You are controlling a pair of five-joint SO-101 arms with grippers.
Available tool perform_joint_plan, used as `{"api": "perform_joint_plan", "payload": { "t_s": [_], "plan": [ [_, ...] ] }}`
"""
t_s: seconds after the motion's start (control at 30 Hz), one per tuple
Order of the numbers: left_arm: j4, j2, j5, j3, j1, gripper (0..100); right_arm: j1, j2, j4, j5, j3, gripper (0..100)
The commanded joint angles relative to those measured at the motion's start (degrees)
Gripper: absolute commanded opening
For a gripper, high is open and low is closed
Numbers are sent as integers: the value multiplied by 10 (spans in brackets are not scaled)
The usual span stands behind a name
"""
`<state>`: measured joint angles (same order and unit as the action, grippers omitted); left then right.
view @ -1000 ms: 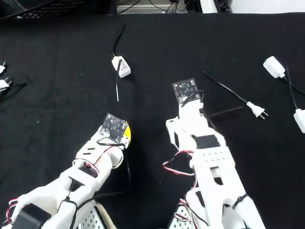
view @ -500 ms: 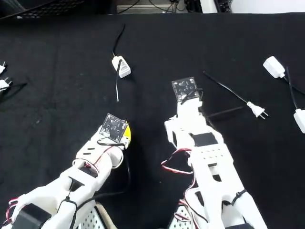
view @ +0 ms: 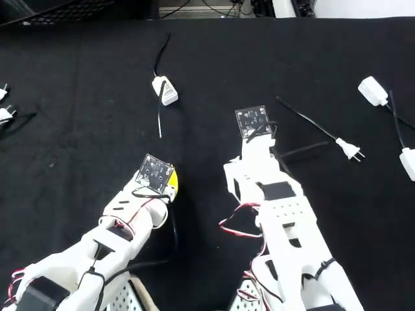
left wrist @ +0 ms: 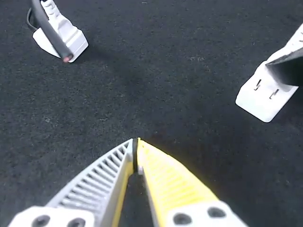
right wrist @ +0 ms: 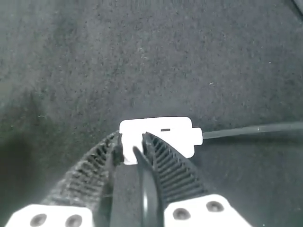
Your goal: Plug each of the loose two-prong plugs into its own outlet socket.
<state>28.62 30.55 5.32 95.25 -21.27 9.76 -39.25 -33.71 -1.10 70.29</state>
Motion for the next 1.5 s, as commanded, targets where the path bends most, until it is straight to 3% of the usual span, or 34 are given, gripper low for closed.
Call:
{"api": "perform_joint_plan", "payload": {
  "t_s": [0.0, 0.57, 0.87, 1.2, 1.33, 1.47],
  "plan": [
    [-2, 13, 2, 10, -2, 30, -16, -2, 4, 5, 4, 12],
    [-2, 13, 3, 11, 1, 32, -63, -2, 7, 11, 37, 12],
    [-2, 13, 3, 11, -1, 30, -157, -4, 4, -36, 51, 12],
    [-2, 13, 3, 11, -2, 30, -166, -2, -15, -73, 73, 12],
    [-2, 13, 3, 11, -2, 30, -211, -5, -6, -78, 79, 12],
    [-2, 13, 3, 11, -2, 31, -218, -6, -5, -124, 78, 16]
  ]
}}
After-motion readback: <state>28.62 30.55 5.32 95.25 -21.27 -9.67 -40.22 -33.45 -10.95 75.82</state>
